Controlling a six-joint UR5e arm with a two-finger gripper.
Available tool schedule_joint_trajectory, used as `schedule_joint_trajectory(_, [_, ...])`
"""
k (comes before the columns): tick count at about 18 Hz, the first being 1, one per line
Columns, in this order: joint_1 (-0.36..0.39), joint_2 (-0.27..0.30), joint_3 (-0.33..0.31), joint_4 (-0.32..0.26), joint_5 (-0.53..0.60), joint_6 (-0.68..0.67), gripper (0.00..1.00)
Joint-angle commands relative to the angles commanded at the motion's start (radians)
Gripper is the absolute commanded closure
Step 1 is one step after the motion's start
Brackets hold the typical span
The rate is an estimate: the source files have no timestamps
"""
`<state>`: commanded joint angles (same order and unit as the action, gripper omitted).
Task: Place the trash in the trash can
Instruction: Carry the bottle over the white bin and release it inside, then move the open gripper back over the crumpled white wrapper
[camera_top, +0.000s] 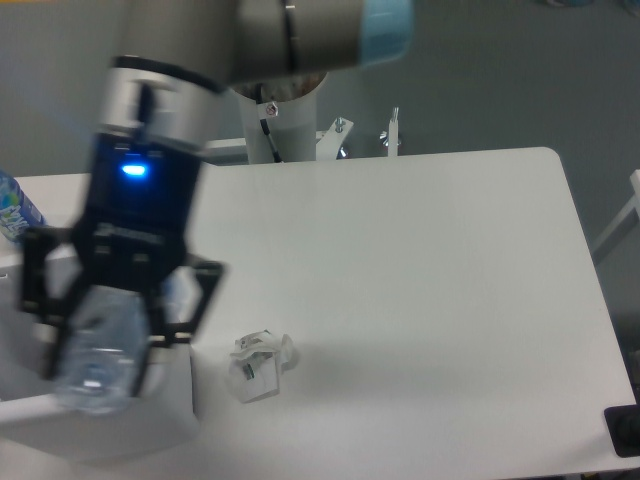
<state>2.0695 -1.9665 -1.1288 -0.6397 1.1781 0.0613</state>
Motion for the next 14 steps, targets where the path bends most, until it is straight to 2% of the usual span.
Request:
schedule_joint_trajectory(1, [-0.017, -0.002, -0.015, 0.000, 0.000, 0.003, 0.45])
schedule_joint_trajectory(2, [-0.026, -0.002, -0.020, 0.000, 0.000, 0.003, 0.33])
schedule_joint_trajectory(3, [-0.032, -0.002, -0.022, 0.000, 0.000, 0.003, 0.03])
schedule_joint_trajectory(4, [-0.037, 0.001, -0.029, 0.000, 0.002, -0.003, 0.00])
schedule_joint_trajectory(11, [-0.025, 0.009, -0.052, -0.006, 0.006, -0.060, 0.00])
schedule_joint_trajectory(14, [0.059, 0.015, -0.107, -0.009, 0.009, -0.058, 0.00])
